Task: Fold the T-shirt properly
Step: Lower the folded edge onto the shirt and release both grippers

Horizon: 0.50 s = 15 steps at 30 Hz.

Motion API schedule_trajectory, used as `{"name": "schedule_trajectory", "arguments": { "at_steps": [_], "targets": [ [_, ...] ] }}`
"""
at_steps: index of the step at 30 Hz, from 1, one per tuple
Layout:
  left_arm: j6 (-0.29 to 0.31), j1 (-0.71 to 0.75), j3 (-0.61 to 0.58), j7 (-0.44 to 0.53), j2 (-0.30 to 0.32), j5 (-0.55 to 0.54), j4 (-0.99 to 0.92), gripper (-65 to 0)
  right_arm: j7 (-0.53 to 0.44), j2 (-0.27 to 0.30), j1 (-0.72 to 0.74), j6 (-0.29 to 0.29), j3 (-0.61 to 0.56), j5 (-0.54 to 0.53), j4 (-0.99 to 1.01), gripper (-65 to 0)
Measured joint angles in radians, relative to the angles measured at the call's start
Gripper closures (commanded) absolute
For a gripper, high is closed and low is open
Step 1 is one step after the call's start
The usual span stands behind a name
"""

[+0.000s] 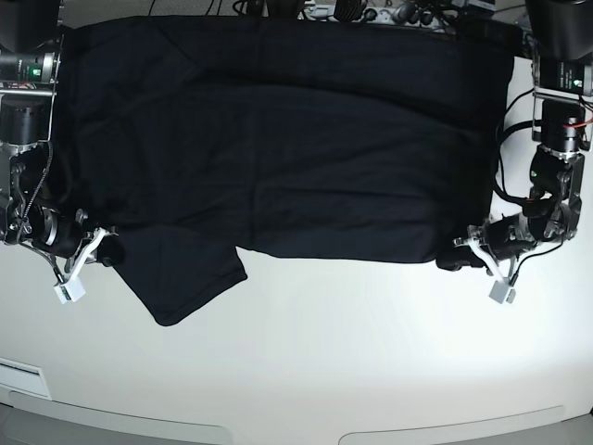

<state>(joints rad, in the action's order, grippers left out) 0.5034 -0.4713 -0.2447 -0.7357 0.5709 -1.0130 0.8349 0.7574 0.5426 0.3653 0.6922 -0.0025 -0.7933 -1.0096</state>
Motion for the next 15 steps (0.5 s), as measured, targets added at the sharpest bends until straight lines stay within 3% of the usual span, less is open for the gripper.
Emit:
{"name": "schedule_trajectory", "arguments": {
  "at_steps": [7,10,11,12,15],
  "targets": [
    [0.003,-0.07,-0.01,-0.063,0.002,0.03,-0.006,0.0,0.082,0.009,0.0,0.001,0.0,-0.016,-0.142,-1.4],
    [0.002,-0.072,-0.01,-0.065,0.002,0.037,-0.006,0.0,0.084,0.02,-0.001,-0.005,0.0,0.042,-0.142,-32.2],
    [0.002,-0.072,-0.01,-0.065,0.002,0.037,-0.006,0.0,0.09,0.02,-0.002,-0.053,0.0,0.083,-0.142,-40.4],
    [0.003,-0.072,-0.01,-0.066,0.002,0.037,-0.006,0.0,0.09,0.02,-0.003,-0.084,0.0,0.129,-0.141,-43.6],
    [0.003,-0.072,-0.01,-0.065,0.002,0.037,-0.006,0.0,0.077,0.019,-0.002,-0.128,0.0,0.163,-0.109,-43.6]
  ]
}}
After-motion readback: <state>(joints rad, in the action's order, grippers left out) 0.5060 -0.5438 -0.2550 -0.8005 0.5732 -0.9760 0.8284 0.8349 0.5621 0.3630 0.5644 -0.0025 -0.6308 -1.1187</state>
